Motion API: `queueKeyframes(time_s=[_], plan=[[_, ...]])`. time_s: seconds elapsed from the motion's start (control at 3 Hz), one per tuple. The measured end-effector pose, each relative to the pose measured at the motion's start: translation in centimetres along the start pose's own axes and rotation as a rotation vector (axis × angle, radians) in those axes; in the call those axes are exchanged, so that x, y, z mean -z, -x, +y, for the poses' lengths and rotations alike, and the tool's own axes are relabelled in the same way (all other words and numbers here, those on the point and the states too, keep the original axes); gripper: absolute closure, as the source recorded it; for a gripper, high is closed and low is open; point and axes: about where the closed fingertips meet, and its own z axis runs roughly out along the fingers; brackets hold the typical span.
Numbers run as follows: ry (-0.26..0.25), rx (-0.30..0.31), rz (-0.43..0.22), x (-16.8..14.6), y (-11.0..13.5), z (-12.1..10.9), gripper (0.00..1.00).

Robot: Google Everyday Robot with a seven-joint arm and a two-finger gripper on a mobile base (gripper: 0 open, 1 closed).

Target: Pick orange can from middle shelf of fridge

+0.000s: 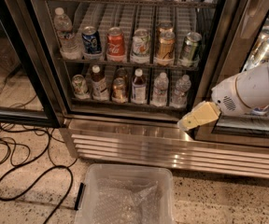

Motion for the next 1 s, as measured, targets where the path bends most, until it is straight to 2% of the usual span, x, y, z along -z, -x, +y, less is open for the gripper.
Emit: queueKeyframes(time_s=[0.33, 0.67, 1.0], plan=[[0.005, -0.029, -0.054, -1.5, 0.4, 0.0, 0.00], [-0.028, -0.124, -0.135, -4.3, 0.6, -1.1, 0.00], [-0.118, -0.201, -0.215, -5.9, 1.6, -3.5, 0.00]])
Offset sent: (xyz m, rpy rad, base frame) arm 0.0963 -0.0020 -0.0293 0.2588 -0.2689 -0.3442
